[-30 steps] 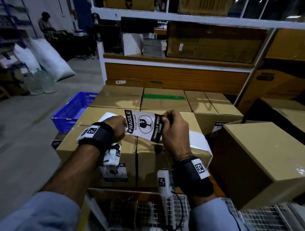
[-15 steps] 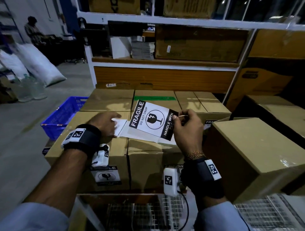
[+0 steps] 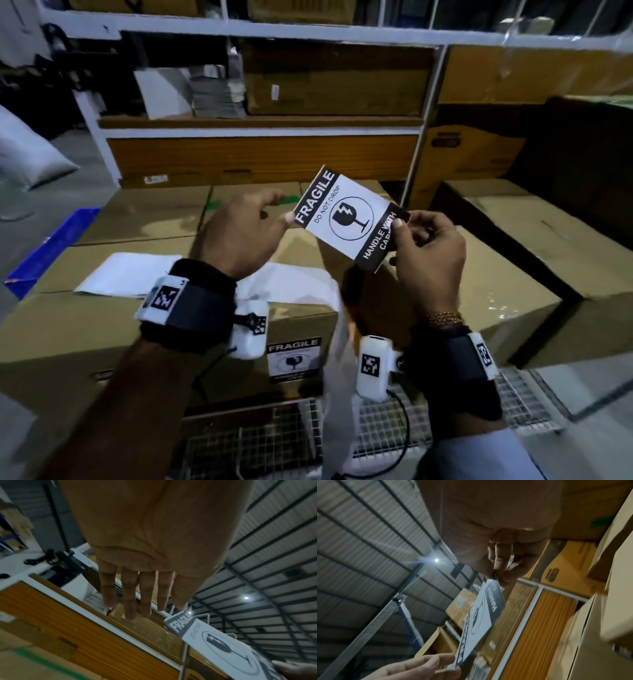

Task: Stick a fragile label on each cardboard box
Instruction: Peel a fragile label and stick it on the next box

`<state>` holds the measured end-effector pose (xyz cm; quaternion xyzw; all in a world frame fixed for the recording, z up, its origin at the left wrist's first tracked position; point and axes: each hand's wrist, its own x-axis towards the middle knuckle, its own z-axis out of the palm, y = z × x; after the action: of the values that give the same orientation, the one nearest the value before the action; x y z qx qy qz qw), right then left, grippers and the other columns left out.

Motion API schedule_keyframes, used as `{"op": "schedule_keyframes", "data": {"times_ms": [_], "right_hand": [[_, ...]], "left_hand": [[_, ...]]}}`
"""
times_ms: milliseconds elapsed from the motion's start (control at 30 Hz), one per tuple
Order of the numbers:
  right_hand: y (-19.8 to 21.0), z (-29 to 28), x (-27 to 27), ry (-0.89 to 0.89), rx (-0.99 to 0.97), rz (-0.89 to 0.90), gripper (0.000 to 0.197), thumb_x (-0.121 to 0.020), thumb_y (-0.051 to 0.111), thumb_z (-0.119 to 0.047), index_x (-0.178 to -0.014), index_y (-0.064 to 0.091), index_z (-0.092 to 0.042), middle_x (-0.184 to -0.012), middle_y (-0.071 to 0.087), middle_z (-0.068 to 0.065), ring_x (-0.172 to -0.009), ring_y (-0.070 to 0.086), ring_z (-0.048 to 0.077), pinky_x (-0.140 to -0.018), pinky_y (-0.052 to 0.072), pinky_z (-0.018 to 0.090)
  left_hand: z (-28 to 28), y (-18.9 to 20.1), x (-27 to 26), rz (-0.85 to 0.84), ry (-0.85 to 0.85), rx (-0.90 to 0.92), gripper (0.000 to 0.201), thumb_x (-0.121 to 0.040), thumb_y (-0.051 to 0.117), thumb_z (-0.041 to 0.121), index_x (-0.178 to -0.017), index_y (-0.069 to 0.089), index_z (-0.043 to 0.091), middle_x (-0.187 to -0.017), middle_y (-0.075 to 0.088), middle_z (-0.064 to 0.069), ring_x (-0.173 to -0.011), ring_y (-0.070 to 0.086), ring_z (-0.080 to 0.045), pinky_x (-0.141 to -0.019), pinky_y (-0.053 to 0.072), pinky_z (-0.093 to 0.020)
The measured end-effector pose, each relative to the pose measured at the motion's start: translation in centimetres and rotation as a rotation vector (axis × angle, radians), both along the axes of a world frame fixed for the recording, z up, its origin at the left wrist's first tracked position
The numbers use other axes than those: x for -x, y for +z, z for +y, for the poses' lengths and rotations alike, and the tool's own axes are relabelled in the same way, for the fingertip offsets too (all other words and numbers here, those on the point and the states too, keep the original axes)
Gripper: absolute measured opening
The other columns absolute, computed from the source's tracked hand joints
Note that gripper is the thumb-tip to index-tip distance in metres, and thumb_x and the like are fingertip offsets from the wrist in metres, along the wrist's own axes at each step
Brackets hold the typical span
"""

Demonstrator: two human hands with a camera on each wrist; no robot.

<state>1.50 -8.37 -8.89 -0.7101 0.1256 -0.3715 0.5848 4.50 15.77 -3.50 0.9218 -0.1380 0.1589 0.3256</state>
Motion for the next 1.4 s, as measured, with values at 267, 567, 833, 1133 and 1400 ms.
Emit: {"op": "schedule_keyframes", "data": {"times_ms": [267,567,833,1133,1400], "right_hand": [[-1.5,-14.9,1.1,-0.190,-0.200,-0.004,0.012,-0.088,0.070,-0.025,-0.095,0.061,-0.026,-0.094,0.075,0.008,-0.083,0.072,0.024,-0.074,0.063,0.055],[-5.5,-26.9,-1.0,-0.137,-0.193,0.189,0.009,-0.097,0.069,-0.015,-0.103,0.062,-0.017,-0.089,0.072,0.004,-0.079,0.067,0.020,-0.068,0.062,0.032],[-8.8,-29.4,-2.4,-0.062,-0.009,0.298,0.025,-0.078,0.064,-0.044,-0.097,0.059,-0.028,-0.081,0.070,-0.003,-0.083,0.070,0.026,-0.082,0.060,0.055],[-8.8,-30.3,-1.7,0.007,-0.074,0.255,0.015,-0.095,0.071,-0.019,-0.105,0.061,-0.021,-0.090,0.072,0.003,-0.087,0.073,0.024,-0.070,0.059,0.038],[-5.5,-30.1,3.0,0.097,-0.119,0.079,0.018,-0.100,0.064,-0.011,-0.117,0.059,-0.015,-0.101,0.072,0.002,-0.092,0.074,0.015,-0.066,0.061,0.029]], "left_hand": [[-14.0,-4.6,0.0,0.094,-0.082,0.120,0.051,-0.096,0.066,0.043,-0.144,0.053,0.029,-0.138,0.062,-0.001,-0.124,0.058,-0.021,-0.103,0.052,-0.044],[-24.7,-12.4,-5.8,0.357,0.112,0.119,0.088,-0.094,0.067,0.049,-0.161,0.022,0.014,-0.163,0.033,-0.013,-0.148,0.032,-0.035,-0.120,0.031,-0.047],[-26.6,-14.7,-9.9,0.403,0.178,0.044,0.088,-0.085,0.070,0.065,-0.153,0.037,0.020,-0.150,0.038,-0.015,-0.138,0.042,-0.036,-0.113,0.040,-0.050],[-26.1,-13.8,-8.6,0.435,0.061,0.008,0.081,-0.080,0.076,0.063,-0.142,0.047,0.019,-0.128,0.041,-0.008,-0.121,0.052,-0.027,-0.103,0.043,-0.033],[-25.7,-12.3,-4.4,0.195,0.065,0.211,0.067,-0.075,0.087,0.047,-0.123,0.050,0.020,-0.119,0.047,-0.001,-0.113,0.050,-0.020,-0.091,0.044,-0.034]]}}
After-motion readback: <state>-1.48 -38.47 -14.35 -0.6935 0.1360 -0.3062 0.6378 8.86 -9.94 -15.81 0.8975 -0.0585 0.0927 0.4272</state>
